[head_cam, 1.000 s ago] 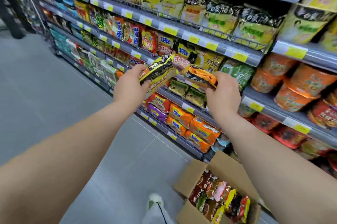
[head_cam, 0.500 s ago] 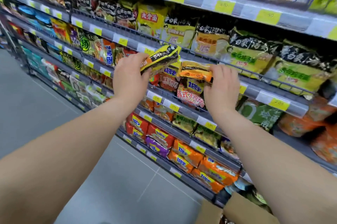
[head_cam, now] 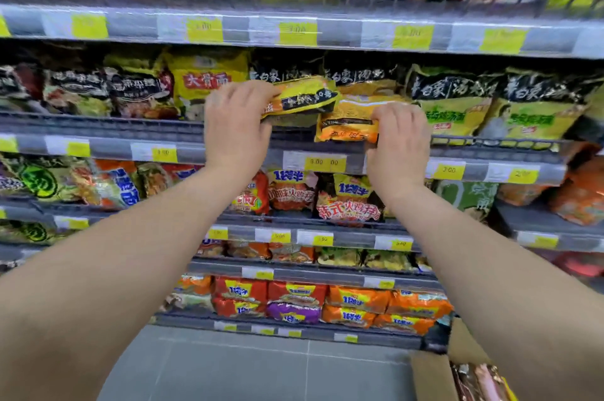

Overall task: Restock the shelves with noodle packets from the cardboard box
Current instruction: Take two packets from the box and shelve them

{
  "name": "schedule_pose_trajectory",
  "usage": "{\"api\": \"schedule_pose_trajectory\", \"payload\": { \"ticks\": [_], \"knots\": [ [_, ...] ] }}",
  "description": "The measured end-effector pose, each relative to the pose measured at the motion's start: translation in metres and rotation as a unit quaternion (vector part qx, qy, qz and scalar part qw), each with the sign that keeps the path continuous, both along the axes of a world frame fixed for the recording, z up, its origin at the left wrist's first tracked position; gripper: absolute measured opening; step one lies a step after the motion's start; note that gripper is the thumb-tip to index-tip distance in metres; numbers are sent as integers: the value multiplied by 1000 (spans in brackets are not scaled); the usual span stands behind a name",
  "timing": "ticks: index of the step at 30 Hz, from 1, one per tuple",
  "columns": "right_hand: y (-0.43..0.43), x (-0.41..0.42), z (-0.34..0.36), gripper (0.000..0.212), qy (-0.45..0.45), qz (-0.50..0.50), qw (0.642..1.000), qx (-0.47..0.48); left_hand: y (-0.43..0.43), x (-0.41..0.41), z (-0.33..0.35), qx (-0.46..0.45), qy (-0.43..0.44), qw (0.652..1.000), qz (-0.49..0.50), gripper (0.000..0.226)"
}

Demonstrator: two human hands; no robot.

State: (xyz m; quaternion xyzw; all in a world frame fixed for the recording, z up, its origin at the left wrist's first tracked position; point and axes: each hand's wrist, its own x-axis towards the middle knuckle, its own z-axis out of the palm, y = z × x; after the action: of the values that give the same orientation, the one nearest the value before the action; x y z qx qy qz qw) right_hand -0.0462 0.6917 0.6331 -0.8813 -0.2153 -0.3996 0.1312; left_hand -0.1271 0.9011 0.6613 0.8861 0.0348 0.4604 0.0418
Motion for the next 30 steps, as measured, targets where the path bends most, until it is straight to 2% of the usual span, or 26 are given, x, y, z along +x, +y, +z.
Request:
{"api": "schedule_pose_trajectory", "payload": {
  "ticks": [6, 10, 14, 18, 20, 24, 27, 30],
  "knots": [
    [7, 25, -6, 44, -3, 5, 1000, -6, 20, 37, -13, 31, -15, 999, 34, 44],
    [6, 40, 0, 44, 13, 27, 999, 31, 29, 50, -21, 1, -18, 1000, 25, 42],
    [5, 55, 18, 37, 0, 27, 1000, 15, 41, 61, 5, 55, 56, 997, -16, 33],
    [3, 63, 23, 43, 10, -30, 998, 57, 45, 70, 21, 119, 164, 979, 33, 42],
    [8, 62, 15, 46, 0, -34, 997, 76, 41, 72, 17, 121, 144, 980, 60, 41],
    [19, 59, -11, 50, -42, -8, 992, 115, 29, 77, -3, 155, -20, 984, 81, 39],
    [24, 56, -25, 40, -56, 42, 996, 57, 18, 79, -30, 140, 17, 988, 68, 32],
    [31, 57, -29, 31, 5, 22, 999, -28, 10, 78, -50, 86, 108, 986, 93, 28]
  ]
}}
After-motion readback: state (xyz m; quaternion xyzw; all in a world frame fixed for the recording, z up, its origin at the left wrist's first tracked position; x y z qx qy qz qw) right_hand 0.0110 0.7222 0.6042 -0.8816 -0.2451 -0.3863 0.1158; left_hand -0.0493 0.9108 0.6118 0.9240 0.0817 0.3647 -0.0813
